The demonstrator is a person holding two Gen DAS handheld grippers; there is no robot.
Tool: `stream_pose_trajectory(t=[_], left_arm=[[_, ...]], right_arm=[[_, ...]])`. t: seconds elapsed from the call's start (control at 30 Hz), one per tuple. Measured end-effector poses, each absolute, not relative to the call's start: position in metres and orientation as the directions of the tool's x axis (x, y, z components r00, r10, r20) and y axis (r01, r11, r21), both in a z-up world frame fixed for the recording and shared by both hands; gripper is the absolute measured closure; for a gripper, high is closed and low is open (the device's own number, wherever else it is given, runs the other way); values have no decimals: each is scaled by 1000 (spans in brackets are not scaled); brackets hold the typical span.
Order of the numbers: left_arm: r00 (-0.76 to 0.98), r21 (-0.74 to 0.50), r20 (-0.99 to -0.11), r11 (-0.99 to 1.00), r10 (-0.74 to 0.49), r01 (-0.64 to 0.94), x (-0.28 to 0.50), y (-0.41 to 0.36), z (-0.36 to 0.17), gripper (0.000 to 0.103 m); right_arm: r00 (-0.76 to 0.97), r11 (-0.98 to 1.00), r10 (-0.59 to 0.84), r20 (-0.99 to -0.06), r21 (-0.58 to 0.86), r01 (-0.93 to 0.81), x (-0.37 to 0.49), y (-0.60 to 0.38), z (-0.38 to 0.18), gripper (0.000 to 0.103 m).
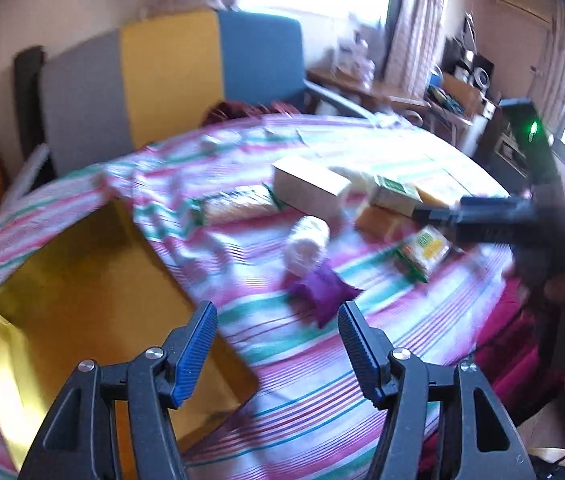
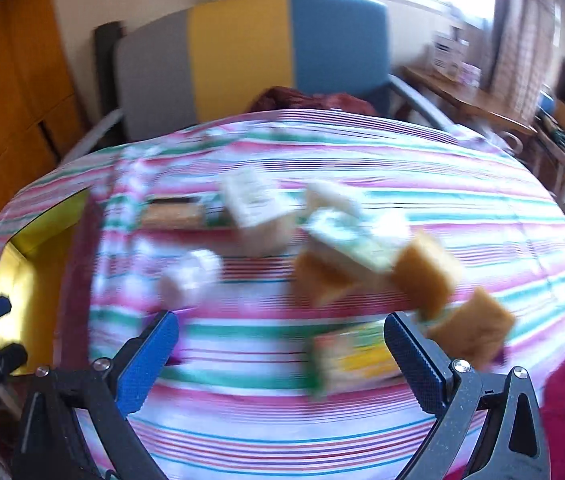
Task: Organize objects
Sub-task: 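Reach the left gripper to the purple wrapped pastry and grasp it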
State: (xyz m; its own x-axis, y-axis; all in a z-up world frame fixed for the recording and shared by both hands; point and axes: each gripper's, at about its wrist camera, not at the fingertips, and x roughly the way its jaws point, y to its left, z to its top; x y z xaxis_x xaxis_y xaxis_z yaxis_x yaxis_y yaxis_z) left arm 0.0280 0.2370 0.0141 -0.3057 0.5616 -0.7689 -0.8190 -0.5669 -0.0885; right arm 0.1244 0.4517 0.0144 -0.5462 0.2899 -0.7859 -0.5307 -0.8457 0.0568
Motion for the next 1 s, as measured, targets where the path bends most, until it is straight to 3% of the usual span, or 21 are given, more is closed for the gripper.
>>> stream_pose_trajectory(t=[0.27, 0.57, 0.67, 0.73, 1.0], left_arm=[[-172, -182, -836, -559, 521, -809, 16, 292, -25, 40], [-115, -270, -870, -657, 480, -704, -8, 320, -55, 44], [-118, -258, -886, -689, 448, -677, -12, 325, -65, 45], [-111, -254, -897, -704, 428, -663, -14, 328, -73, 55], [-180, -196, -881, -684, 437, -702, 2, 329, -74, 58]], right_arm=[[-564, -779, 284, -775, 156, -607, 161, 526, 4, 0], [-606, -745, 247, -756, 252, -617, 165, 537, 3, 0], [-623, -746, 244, -743, 266, -610, 167, 538, 5, 0], [-632, -750, 236, -738, 274, -601, 166, 536, 6, 0], [-622, -772, 232, -748, 248, -586, 161, 531, 4, 0]])
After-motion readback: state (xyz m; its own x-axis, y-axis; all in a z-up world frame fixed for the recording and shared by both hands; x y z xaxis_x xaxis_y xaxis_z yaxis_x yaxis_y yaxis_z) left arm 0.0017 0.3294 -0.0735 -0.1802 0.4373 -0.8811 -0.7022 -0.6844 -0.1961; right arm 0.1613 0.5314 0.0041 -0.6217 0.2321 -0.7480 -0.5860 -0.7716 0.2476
